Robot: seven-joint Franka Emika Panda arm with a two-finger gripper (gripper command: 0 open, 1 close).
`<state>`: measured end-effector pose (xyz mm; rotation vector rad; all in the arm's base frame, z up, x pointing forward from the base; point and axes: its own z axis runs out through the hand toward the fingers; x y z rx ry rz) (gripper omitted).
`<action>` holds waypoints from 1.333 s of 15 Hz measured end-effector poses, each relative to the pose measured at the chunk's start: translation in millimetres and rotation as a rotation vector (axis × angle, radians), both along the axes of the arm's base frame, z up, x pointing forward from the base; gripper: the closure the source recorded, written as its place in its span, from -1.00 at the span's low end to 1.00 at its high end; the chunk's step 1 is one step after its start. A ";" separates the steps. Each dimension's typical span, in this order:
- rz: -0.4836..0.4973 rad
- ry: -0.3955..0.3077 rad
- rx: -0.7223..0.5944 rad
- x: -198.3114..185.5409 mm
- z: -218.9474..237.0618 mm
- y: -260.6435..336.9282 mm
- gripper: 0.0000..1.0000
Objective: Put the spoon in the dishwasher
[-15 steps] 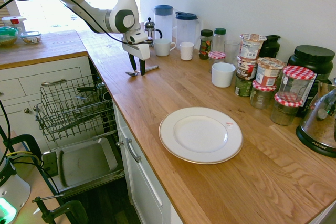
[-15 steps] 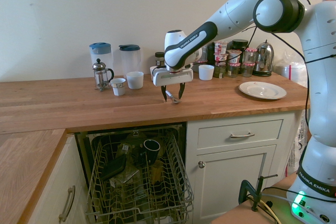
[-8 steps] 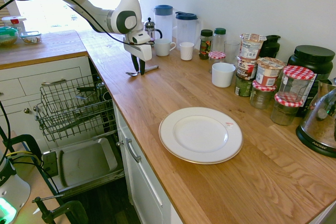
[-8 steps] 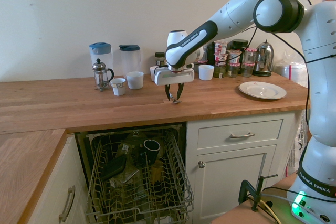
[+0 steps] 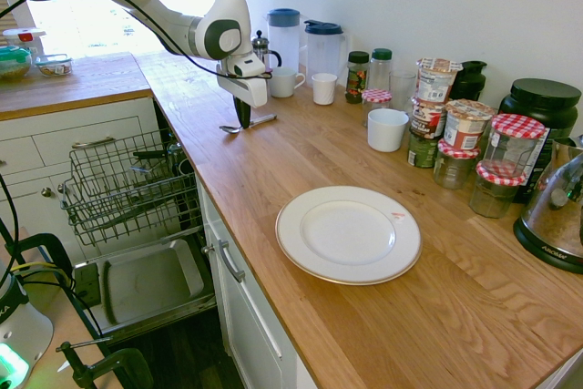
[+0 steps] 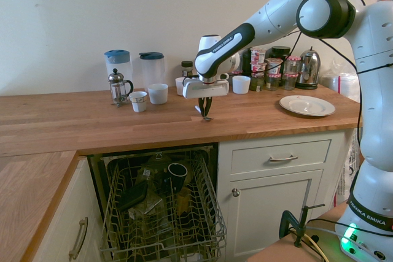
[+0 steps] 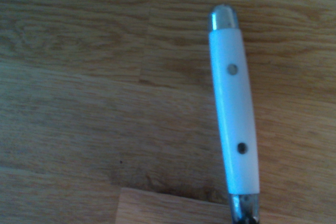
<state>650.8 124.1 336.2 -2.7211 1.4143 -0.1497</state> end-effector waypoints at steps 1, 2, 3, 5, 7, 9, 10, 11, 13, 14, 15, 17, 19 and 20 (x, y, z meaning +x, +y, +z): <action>0.001 0.003 0.000 -1.9 1.4 -0.3 1.00; 0.002 0.002 0.000 -4.7 6.6 -0.7 1.00; 0.003 -0.005 0.000 -8.1 17.5 -0.9 1.00; 0.012 -0.022 -0.001 -24.7 49.8 1.0 1.00; 0.030 -0.037 -0.002 -55.8 83.8 16.1 1.00; 0.049 -0.038 -0.002 -98.7 103.6 45.6 1.00; 0.059 -0.038 -0.002 -121.7 106.3 62.9 1.00; 0.063 -0.040 -0.003 -147.8 103.7 82.7 1.00; 0.055 -0.057 0.001 -191.6 93.8 118.0 1.00; 0.041 -0.072 0.006 -215.1 84.7 130.6 1.00; 0.042 -0.073 0.006 -216.6 84.2 132.3 1.00; 0.033 -0.085 -0.001 -226.2 86.5 143.4 1.00; 0.019 -0.094 -0.013 -250.3 81.3 162.2 1.00; 0.013 -0.096 -0.018 -265.0 73.7 174.0 1.00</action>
